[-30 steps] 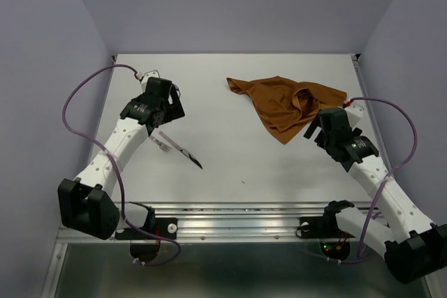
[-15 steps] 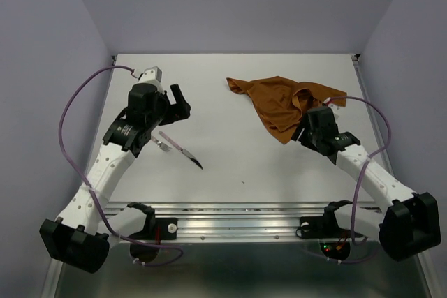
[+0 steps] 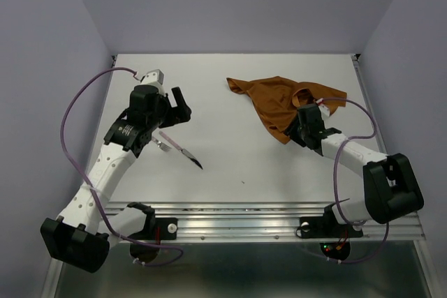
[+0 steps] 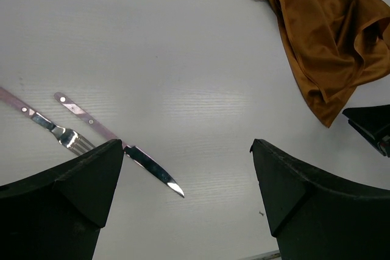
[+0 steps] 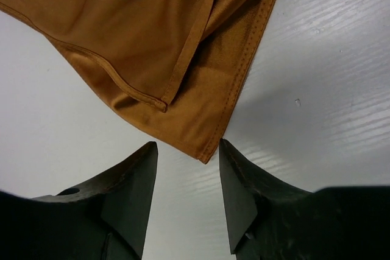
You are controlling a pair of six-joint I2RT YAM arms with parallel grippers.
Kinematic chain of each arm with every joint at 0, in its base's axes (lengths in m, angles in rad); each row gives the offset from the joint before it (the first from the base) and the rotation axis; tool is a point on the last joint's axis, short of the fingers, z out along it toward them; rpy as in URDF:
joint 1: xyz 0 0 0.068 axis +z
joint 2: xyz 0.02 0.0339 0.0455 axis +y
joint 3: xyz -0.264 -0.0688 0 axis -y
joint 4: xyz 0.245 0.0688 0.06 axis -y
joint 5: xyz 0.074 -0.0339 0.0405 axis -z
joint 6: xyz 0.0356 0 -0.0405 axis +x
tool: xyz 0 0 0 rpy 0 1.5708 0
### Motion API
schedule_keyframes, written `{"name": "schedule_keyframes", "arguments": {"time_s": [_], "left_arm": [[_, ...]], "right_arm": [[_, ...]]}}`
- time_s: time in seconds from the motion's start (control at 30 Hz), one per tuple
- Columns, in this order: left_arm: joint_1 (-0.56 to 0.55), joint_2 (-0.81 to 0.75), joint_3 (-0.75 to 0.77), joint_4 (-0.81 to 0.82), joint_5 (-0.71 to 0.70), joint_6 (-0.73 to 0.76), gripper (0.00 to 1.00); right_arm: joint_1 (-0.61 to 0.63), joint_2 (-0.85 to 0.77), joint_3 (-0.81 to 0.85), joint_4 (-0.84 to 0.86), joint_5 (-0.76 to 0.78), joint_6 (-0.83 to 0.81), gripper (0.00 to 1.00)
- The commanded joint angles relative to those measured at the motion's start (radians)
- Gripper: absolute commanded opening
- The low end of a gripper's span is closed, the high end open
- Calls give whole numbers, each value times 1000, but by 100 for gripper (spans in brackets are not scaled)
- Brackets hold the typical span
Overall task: Fold the napkin into a case and place the utensils inside
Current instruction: Move the crumpled napkin to the center of the board.
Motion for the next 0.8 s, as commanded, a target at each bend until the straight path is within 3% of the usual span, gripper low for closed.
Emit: {"name": "schedule_keyframes", "arguments": {"time_s": [0.0,0.23,0.77], "left_arm": [[0,-34,-10,2,5,15,98],[0,-62,-27,-2,3,11,98],[0,-87,-42,-21,2,24,98]], "right_arm": [[-4,50,25,91,47,52,52],[-13,99,11,191,59,62,49],[-42,196,69,246,59,29,44]]}}
